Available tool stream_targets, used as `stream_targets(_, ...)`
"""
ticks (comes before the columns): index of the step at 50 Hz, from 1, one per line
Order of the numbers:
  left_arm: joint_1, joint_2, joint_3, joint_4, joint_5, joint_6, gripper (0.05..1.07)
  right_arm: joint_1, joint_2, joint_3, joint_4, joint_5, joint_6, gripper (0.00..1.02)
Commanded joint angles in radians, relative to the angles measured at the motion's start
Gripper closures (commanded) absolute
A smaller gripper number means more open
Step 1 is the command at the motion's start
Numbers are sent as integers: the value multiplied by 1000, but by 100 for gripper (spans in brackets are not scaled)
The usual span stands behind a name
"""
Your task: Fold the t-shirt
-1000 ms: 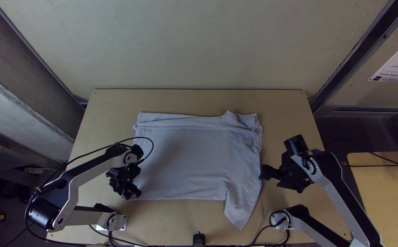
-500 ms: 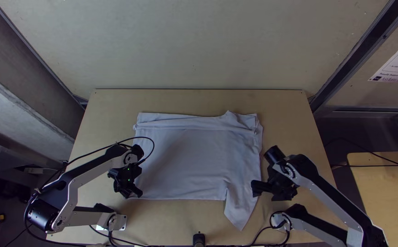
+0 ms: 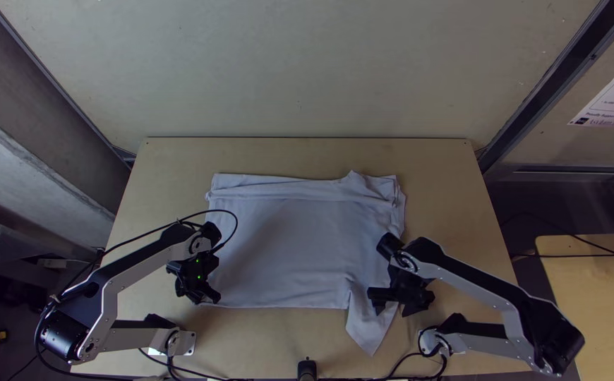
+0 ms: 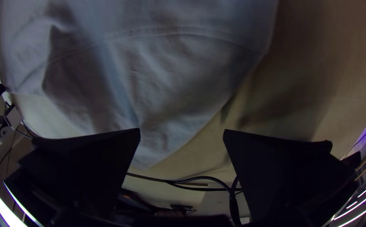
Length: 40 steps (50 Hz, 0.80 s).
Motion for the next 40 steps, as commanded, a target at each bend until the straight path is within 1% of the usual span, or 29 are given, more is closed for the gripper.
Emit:
stream_targets(1,4,-20,-18,0,12,-15,104,23,56,-10,3,-10,19,36)
stream_targets(4,8,-27,-19,-5,11,-12,104,23,70,-10,8,-10,13,47)
stream_targets(9,34,-31,-19,-5,12,2,104,23,70,-10,19,-8,11,51)
stream_targets(10,40,-31,-19,-5,11,5,104,24,68,-10,22,-8,11,53)
stream_targets(12,51,-30,-19,-5,12,11,104,29,65,-6,34,-1,13,69)
stream_targets(15,54,-30,-19,-5,12,14,104,35,53,0,60,30,15,94)
stream_targets(16,54,-28,-19,-3,12,14,104,35,47,2,65,35,16,100)
stream_targets(21,54,-25,-16,3,12,16,104,30,28,11,60,38,22,99)
stream_targets(28,54,-27,1,9,12,16,104,-10,-42,42,39,41,18,99)
stream_targets(32,62,-45,27,7,12,11,104,-53,-93,79,0,44,10,99)
stream_targets(36,82,-83,54,10,15,13,104,-109,-139,122,-44,49,-15,99)
stream_targets(40,133,-128,87,20,41,28,104,-168,-177,151,-67,62,-41,99)
